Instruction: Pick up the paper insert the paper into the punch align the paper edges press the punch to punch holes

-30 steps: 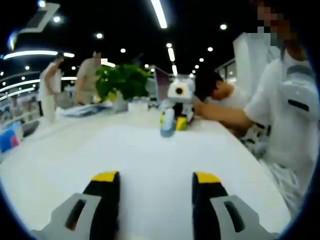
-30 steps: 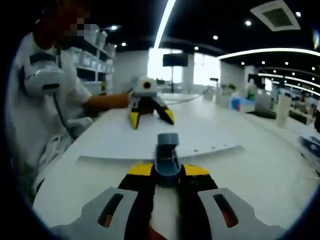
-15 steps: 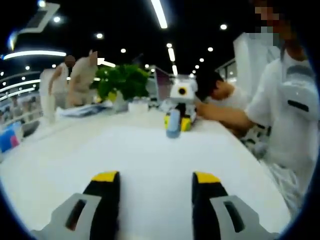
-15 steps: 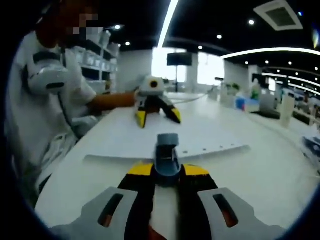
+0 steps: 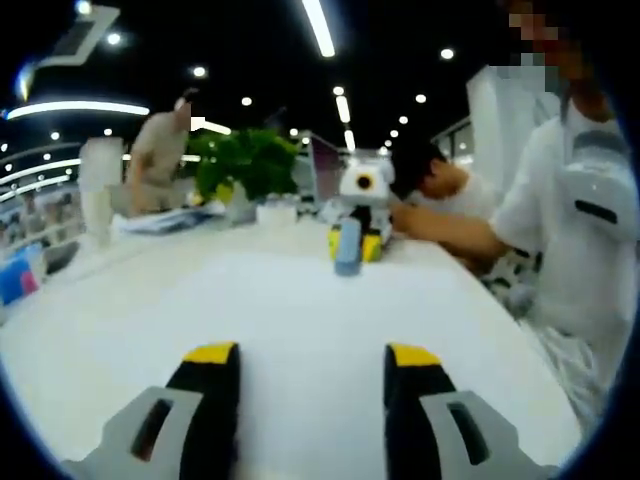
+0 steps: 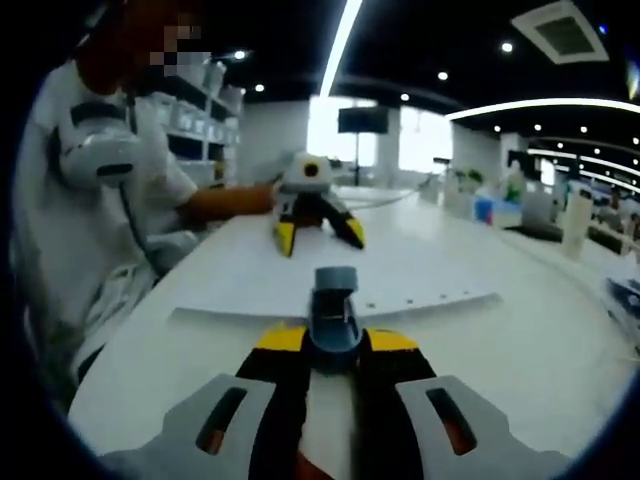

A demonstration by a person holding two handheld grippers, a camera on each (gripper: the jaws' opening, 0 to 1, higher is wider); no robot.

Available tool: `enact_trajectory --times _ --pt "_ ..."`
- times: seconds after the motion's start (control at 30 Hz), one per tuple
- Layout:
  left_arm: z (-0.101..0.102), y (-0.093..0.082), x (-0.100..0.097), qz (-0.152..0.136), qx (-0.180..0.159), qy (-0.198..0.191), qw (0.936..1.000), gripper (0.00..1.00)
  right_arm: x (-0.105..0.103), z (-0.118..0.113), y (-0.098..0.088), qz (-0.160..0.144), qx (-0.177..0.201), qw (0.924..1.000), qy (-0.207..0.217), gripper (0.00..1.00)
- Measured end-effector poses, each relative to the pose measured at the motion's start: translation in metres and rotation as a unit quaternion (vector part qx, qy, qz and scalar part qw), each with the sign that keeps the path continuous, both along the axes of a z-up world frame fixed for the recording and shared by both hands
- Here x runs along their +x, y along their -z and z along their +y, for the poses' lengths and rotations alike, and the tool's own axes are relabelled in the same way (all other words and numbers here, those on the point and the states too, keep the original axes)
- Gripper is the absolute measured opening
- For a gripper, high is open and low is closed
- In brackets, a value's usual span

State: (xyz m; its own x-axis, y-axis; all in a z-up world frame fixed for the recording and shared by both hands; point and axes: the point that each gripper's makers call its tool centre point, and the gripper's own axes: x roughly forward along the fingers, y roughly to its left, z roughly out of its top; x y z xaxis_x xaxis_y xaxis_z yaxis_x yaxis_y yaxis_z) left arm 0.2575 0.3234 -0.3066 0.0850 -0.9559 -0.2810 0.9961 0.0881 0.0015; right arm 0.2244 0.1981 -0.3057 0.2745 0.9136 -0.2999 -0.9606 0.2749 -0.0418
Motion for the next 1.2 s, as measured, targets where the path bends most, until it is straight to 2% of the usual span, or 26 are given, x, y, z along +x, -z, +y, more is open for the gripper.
enact_trajectory --times 0.23,0.33,0.57,0.73,0.83,0.87,0.93,1.0,1.03,1.07,1.13,1.2 --pt "0.000 0.000 0.000 0.000 0.000 0.001 1.0000 0.58 0.000 0.001 0.000 -0.004 -0.002 1.0000 0.000 0.23" --pt "0.000 0.000 -0.001 0.000 -0.001 0.001 1.0000 0.59 0.002 0.000 -0.001 0.018 0.006 0.9998 0.009 0.24" --pt "0.000 -0.002 -0.003 0.002 -0.003 0.009 1.0000 0.61 0.005 -0.003 -0.002 0.025 0.010 0.9993 0.024 0.29" --pt "0.001 -0.009 0.000 0.003 -0.015 0.003 0.9999 0.63 0.008 -0.010 -0.012 0.024 0.039 0.9971 0.061 0.33" --pt "0.002 -0.013 0.004 0.003 -0.022 -0.006 0.9997 0.63 0.002 -0.014 -0.020 0.019 0.058 0.9949 0.080 0.34" --pt "0.002 -0.014 0.005 0.003 -0.024 -0.007 0.9997 0.63 -0.001 -0.015 -0.025 0.018 0.071 0.9933 0.089 0.34" --pt "0.003 -0.018 0.009 0.005 -0.032 -0.015 0.9994 0.63 -0.012 -0.017 -0.037 0.036 0.126 0.9845 0.117 0.33" --pt "0.003 -0.022 0.010 0.007 -0.039 -0.019 0.9990 0.64 -0.017 -0.018 -0.040 0.035 0.136 0.9810 0.133 0.32" --pt "0.003 -0.025 0.011 0.010 -0.046 -0.020 0.9987 0.65 -0.016 -0.021 -0.042 0.031 0.143 0.9768 0.156 0.32" --pt "0.003 -0.031 0.010 0.016 -0.058 -0.022 0.9979 0.65 -0.014 -0.028 -0.039 0.030 0.137 0.9684 0.206 0.32" --pt "0.003 -0.035 0.010 0.016 -0.066 -0.024 0.9974 0.65 -0.014 -0.035 -0.039 0.019 0.138 0.9576 0.252 0.33" --pt "-0.001 -0.046 0.008 0.035 -0.096 -0.026 0.9945 0.64 -0.014 -0.041 -0.045 0.004 0.153 0.9432 0.295 0.35"
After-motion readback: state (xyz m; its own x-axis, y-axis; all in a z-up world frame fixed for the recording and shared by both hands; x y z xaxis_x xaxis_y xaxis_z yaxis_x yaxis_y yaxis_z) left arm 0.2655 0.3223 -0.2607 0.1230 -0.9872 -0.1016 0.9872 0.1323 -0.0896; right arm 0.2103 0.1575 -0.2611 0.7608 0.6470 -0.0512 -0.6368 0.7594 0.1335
